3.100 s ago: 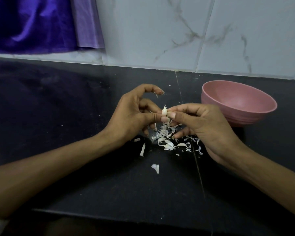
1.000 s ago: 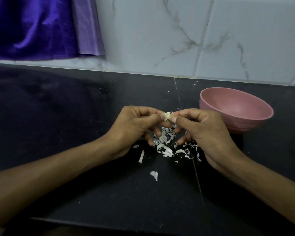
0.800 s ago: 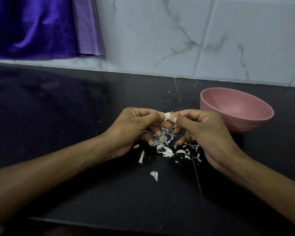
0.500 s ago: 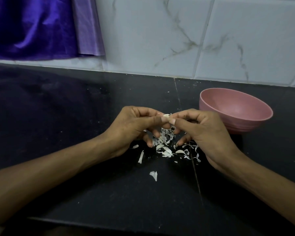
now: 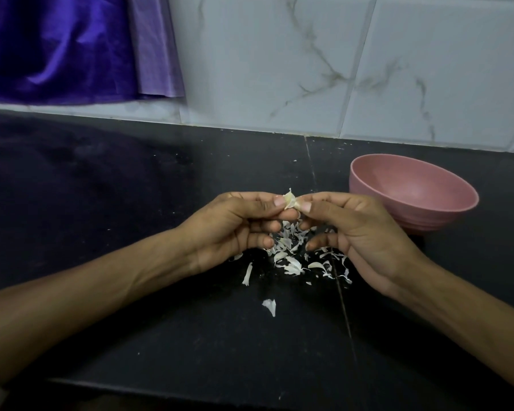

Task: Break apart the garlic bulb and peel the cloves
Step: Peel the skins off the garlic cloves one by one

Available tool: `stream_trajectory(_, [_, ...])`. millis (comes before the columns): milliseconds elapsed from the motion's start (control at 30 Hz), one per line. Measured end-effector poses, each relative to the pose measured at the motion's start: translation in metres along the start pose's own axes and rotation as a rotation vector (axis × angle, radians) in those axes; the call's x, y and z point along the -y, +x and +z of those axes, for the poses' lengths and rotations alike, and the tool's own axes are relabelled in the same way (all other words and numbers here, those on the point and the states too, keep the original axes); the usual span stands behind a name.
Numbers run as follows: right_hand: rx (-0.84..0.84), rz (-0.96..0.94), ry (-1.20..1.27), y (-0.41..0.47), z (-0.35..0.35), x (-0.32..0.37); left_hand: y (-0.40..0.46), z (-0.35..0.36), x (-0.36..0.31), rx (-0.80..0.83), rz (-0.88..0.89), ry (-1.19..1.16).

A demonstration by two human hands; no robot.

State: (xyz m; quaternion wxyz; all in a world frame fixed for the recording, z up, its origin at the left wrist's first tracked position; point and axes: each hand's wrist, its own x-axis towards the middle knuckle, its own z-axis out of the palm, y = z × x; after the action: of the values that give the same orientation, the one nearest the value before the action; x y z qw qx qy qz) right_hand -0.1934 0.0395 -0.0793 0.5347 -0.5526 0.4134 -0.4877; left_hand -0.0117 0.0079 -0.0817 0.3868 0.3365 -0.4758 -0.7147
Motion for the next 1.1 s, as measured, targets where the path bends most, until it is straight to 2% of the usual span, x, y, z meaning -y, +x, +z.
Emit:
stream_trajectory(167, [-0.028, -0.002, -0.053, 0.000, -0.003, 0.000, 0.000, 0.000, 0.000, 0.003, 0.044, 0.045])
stream_trajectory(267, [-0.098, -0.047, -0.167, 0.001, -0.005, -0.002, -0.002, -0.001, 0.001, -0.060, 0.126, 0.135])
stream_trajectory(400, [-0.122, -0.065, -0.162, 0.002, -0.009, -0.001, -0.003, -0.002, 0.001, -0.138, 0.202, 0.213])
stream_trajectory(733, [-0.126, -0.152, -0.243, 0.001, -0.004, -0.007, -0.008, 0.005, 0.007, -0.143, 0.354, 0.418])
stream_trajectory(1100, [-0.082, -0.276, -0.454, 0.003, -0.008, -0.010, -0.006, 0.004, 0.006, -0.139, 0.377, 0.444])
